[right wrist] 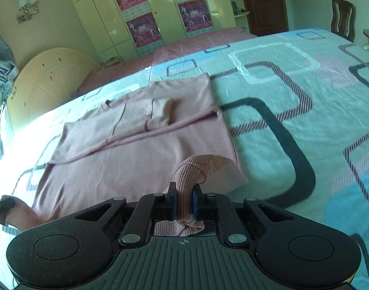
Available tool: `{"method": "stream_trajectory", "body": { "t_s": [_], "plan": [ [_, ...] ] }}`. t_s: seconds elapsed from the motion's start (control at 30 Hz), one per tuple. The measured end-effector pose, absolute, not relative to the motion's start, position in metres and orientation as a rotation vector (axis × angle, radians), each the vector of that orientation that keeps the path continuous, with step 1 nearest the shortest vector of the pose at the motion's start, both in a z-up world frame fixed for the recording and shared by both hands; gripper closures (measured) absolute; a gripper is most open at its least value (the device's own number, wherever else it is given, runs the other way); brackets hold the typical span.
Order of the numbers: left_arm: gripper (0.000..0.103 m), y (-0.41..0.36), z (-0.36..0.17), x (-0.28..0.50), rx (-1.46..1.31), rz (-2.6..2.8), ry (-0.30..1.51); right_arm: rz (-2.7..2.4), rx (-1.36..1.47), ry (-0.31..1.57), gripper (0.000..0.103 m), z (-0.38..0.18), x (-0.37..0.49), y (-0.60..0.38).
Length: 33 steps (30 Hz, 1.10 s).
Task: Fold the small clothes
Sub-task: 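Grasp the ribbed hem with both tools and lift it, then carry the held hem over the body toward the collar with both tools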
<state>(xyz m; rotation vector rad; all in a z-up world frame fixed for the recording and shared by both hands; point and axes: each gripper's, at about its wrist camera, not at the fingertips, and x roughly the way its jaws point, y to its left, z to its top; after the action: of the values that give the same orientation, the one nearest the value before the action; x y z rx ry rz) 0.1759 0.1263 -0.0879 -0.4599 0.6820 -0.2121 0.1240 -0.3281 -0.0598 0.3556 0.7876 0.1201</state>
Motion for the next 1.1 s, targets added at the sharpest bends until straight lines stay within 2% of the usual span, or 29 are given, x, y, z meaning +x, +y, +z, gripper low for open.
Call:
{"method": "stream_trajectory", "body": {
  "t_s": [0.43, 0.73, 0.87, 0.93, 1.0, 1.07, 1.1],
  "plan": [
    [0.096, 0.121, -0.080, 0.329, -0.463, -0.102, 0.584, 0.106, 0.380, 0.695, 0.092, -0.051, 0.297, -0.330],
    [0.095, 0.118, -0.113, 0.418, -0.450, 0.031, 0.694, 0.062, 0.536, 0.847, 0.092, -0.104, 0.399, -0.345],
    [0.087, 0.109, -0.132, 0.440, -0.353, 0.063, 0.750, 0.055, 0.551, 0.901, 0.091, -0.125, 0.422, -0.351],
    [0.083, 0.110, -0.139, 0.446, -0.338, 0.064, 0.780, 0.053, 0.561, 0.910, 0.080, -0.129, 0.427, -0.354],
    [0.077, 0.114, -0.141, 0.447, -0.349, 0.053, 0.789, 0.035, 0.538, 0.879, 0.040, -0.129, 0.429, -0.358],
    [0.052, 0.120, -0.139, 0.442, -0.333, 0.063, 0.772, 0.025, 0.511, 0.833, 0.028, -0.124, 0.432, -0.363],
    [0.030, 0.122, -0.134, 0.439, -0.314, 0.083, 0.747, 0.032, 0.506, 0.823, 0.028, -0.123, 0.434, -0.366]
  ]
}}
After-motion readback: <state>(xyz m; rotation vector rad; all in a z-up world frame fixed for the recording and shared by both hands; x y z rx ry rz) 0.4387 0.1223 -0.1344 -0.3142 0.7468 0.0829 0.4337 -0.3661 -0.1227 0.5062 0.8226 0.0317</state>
